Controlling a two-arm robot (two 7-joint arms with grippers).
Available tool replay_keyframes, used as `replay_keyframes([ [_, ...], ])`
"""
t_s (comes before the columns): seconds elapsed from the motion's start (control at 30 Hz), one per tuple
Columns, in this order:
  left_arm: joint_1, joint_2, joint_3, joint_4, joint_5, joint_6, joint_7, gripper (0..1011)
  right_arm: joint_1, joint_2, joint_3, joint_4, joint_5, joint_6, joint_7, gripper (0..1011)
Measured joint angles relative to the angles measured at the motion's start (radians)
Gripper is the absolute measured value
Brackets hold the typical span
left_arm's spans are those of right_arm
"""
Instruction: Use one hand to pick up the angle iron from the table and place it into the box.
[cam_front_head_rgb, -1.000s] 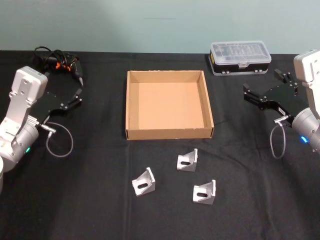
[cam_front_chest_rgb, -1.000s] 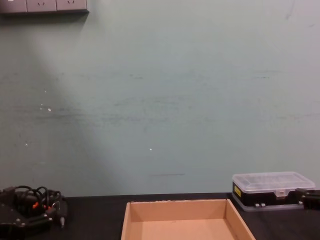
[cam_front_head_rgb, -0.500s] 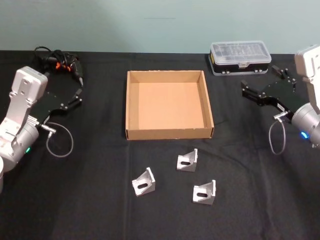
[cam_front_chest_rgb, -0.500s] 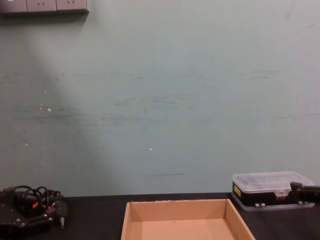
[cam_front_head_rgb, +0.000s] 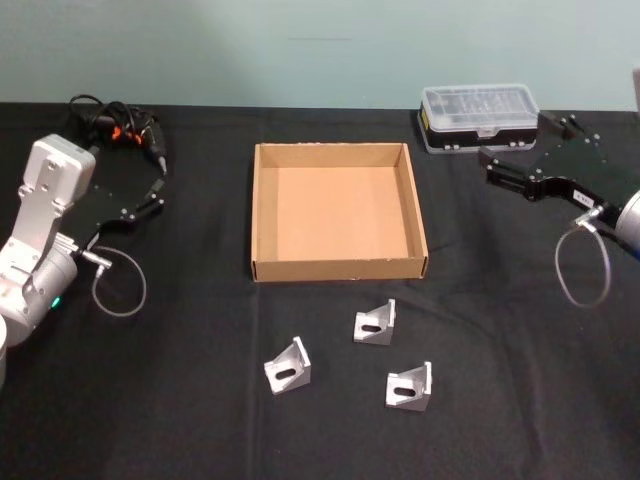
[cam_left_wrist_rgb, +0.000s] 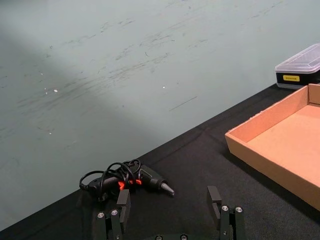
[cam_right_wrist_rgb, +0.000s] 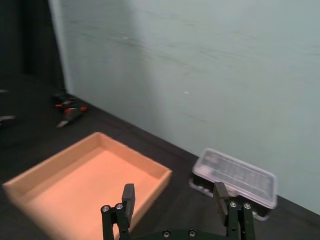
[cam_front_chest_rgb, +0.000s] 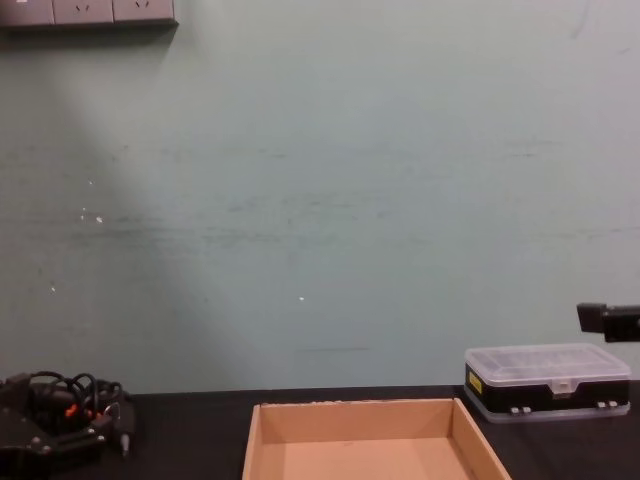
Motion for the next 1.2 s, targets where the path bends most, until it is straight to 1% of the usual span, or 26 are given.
replay_keyframes([
  [0.03, 0.000, 0.000, 0.000, 0.000, 0.000, 0.000, 0.000, 1000, -0.007, 0.018, 0.006, -0.027, 0.017, 0.022, 0.022, 1000],
  [0.1, 0.000, 0.000, 0.000, 0.000, 0.000, 0.000, 0.000, 1000, -0.012, 0.039, 0.011, -0.057, 0.037, 0.045, 0.047, 1000],
  [0.13, 0.000, 0.000, 0.000, 0.000, 0.000, 0.000, 0.000, 1000, -0.017, 0.059, 0.016, -0.082, 0.058, 0.065, 0.068, 1000],
  [0.2, 0.000, 0.000, 0.000, 0.000, 0.000, 0.000, 0.000, 1000, -0.022, 0.077, 0.019, -0.103, 0.074, 0.083, 0.086, 1000],
  [0.23, 0.000, 0.000, 0.000, 0.000, 0.000, 0.000, 0.000, 1000, -0.027, 0.099, 0.020, -0.128, 0.091, 0.102, 0.110, 1000],
  [0.33, 0.000, 0.000, 0.000, 0.000, 0.000, 0.000, 0.000, 1000, -0.034, 0.132, 0.017, -0.161, 0.113, 0.131, 0.143, 1000],
  [0.37, 0.000, 0.000, 0.000, 0.000, 0.000, 0.000, 0.000, 1000, -0.039, 0.150, 0.013, -0.178, 0.128, 0.150, 0.162, 1000],
  [0.47, 0.000, 0.000, 0.000, 0.000, 0.000, 0.000, 0.000, 1000, -0.044, 0.174, 0.000, -0.198, 0.146, 0.176, 0.191, 1000],
  [0.57, 0.000, 0.000, 0.000, 0.000, 0.000, 0.000, 0.000, 1000, -0.048, 0.208, -0.036, -0.217, 0.166, 0.215, 0.233, 1000],
  [0.63, 0.000, 0.000, 0.000, 0.000, 0.000, 0.000, 0.000, 1000, -0.049, 0.217, -0.051, -0.219, 0.171, 0.226, 0.248, 1000],
  [0.67, 0.000, 0.000, 0.000, 0.000, 0.000, 0.000, 0.000, 1000, -0.050, 0.227, -0.069, -0.221, 0.176, 0.237, 0.264, 1000],
  [0.73, 0.000, 0.000, 0.000, 0.000, 0.000, 0.000, 0.000, 1000, -0.048, 0.241, -0.092, -0.221, 0.182, 0.251, 0.283, 1000],
  [0.87, 0.000, 0.000, 0.000, 0.000, 0.000, 0.000, 0.000, 1000, -0.040, 0.260, -0.125, -0.222, 0.187, 0.270, 0.311, 1000],
  [0.9, 0.000, 0.000, 0.000, 0.000, 0.000, 0.000, 0.000, 1000, -0.033, 0.270, -0.141, -0.223, 0.187, 0.278, 0.325, 1000],
  [1.07, 0.000, 0.000, 0.000, 0.000, 0.000, 0.000, 0.000, 1000, -0.017, 0.297, -0.186, -0.224, 0.190, 0.300, 0.360, 1000],
  [1.1, 0.000, 0.000, 0.000, 0.000, 0.000, 0.000, 0.000, 1000, -0.011, 0.307, -0.200, -0.225, 0.190, 0.306, 0.373, 1000],
  [1.13, 0.000, 0.000, 0.000, 0.000, 0.000, 0.000, 0.000, 1000, -0.011, 0.307, -0.200, -0.225, 0.190, 0.306, 0.373, 1000],
  [1.2, 0.000, 0.000, 0.000, 0.000, 0.000, 0.000, 0.000, 1000, 0.003, 0.325, -0.226, -0.226, 0.188, 0.318, 0.393, 1000],
])
